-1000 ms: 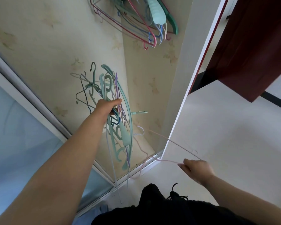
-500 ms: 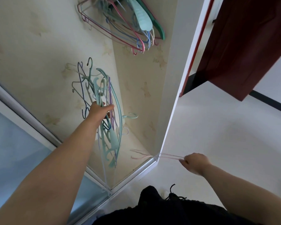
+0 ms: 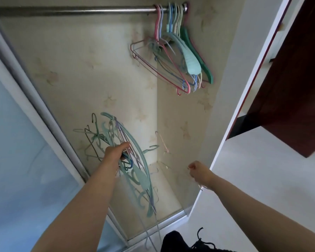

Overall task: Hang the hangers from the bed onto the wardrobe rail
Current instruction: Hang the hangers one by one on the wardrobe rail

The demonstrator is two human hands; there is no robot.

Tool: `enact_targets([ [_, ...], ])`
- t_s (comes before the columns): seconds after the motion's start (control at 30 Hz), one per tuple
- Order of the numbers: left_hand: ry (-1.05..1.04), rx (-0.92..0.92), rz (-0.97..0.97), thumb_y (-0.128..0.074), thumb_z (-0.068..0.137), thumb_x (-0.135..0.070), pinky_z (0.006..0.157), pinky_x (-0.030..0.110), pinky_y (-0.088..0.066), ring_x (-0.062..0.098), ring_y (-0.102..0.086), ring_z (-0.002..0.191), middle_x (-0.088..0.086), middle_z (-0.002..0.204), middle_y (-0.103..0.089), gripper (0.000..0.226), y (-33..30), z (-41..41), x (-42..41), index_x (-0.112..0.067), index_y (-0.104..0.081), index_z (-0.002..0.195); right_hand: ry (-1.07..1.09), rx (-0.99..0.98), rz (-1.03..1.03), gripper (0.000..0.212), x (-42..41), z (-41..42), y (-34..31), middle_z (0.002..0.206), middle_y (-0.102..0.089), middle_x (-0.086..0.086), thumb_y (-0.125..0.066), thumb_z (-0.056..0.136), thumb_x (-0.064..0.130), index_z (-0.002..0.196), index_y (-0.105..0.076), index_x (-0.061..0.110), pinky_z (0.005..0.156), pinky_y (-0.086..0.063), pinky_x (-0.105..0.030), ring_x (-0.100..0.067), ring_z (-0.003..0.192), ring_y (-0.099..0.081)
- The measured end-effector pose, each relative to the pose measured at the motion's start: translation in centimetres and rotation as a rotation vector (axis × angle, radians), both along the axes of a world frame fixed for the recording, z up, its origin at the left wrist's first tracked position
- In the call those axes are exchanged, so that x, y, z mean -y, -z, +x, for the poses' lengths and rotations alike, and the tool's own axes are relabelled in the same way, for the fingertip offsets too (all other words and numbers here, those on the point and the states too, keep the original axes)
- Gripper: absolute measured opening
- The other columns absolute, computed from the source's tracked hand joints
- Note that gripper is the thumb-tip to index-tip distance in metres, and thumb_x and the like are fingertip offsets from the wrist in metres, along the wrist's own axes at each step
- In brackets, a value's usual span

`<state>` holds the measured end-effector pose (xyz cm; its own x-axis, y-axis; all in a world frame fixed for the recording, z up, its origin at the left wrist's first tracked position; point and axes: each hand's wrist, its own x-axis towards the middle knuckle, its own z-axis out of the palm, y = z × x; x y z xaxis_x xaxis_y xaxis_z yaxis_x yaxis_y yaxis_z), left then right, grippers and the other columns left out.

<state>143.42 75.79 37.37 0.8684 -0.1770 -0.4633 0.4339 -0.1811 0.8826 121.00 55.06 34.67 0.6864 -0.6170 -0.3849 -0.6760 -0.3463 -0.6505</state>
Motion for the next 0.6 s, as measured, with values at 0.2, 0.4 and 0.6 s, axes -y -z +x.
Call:
enact_targets([
  [0.2, -0.041, -0.025, -0.075, -0.077, 0.076, -0.024, 0.036, 0.016, -0.043, 0.019, -0.057, 0.053, 0.012, 0.069, -0.06, 0.041, -2.0, 0.4, -1.0, 0.006, -0.068, 0.103, -0.121, 0.358, -0.14, 0.035, -2.1, 7.4, -10.3, 0.082, -0.063, 0.001, -0.038, 0.093, 0.002, 0.122, -0.054, 0.013, 0.05, -0.035, -0.013, -0.006, 0.06, -0.048],
  [0.4, -0.119, -0.001, -0.332, -0.07, 0.085, -0.017, 0.041, 0.015, -0.047, 0.008, -0.063, 0.044, 0.004, 0.064, -0.068, 0.016, -6.0, 1.6, -1.5, -0.002, -0.068, 0.08, -0.214, 0.451, -0.423, 0.042, -3.3, 10.5, -16.2, 0.101, -0.067, -0.01, -0.034, 0.094, 0.002, 0.128, -0.052, 0.018, 0.06, -0.044, -0.023, -0.028, 0.086, -0.063],
  [0.6, -0.147, 0.064, -0.336, -0.079, 0.075, -0.02, 0.053, 0.025, -0.054, 0.021, -0.064, 0.061, 0.015, 0.082, -0.068, 0.038, -9.0, 2.7, -0.7, 0.006, -0.068, 0.101, -0.206, 0.329, -0.683, 0.053, -1.7, 11.8, -18.5, 0.114, -0.064, -0.016, -0.037, 0.09, -0.004, 0.137, -0.047, 0.019, 0.072, -0.045, -0.033, -0.033, 0.101, -0.061],
])
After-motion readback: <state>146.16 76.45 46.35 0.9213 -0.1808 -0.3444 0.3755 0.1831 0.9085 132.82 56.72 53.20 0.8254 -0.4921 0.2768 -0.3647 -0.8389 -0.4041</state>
